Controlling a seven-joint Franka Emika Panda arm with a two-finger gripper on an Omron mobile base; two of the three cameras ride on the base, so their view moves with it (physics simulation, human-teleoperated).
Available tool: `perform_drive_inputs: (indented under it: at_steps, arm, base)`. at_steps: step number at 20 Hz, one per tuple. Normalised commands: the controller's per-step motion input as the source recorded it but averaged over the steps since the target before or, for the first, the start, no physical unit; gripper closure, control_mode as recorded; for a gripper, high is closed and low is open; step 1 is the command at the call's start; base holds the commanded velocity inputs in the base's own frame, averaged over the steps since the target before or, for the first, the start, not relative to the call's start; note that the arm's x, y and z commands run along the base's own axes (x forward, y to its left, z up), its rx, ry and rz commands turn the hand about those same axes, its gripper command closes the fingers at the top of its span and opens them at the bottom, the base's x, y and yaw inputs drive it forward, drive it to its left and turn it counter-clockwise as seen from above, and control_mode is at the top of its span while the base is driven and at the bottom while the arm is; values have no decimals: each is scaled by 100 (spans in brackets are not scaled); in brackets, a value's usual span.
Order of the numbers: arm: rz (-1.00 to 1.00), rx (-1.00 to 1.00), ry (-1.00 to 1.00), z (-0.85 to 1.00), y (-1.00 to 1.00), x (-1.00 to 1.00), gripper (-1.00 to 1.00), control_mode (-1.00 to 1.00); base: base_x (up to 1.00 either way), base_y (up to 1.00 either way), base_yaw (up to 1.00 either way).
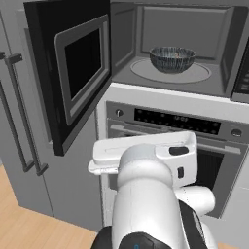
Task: Pick the garlic from the sink and place it in the bowl. Then pick the bowl and place it in the microwave. Then close the microwave door and press the start button.
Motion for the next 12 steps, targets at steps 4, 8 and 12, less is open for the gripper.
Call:
perform_drive_inputs:
  at_steps: [4, 8, 12]
  arm:
    - [-1, 1, -4, -6, 31, -2, -100, -100]
    - [0, 3, -2, -7, 30, -1, -100, -100]
    - [-1, 2, 0, -14, 41, 8, -100, -100]
  base:
    - [0, 0, 0]
    - [0, 0, 0]
    - [0, 0, 0]
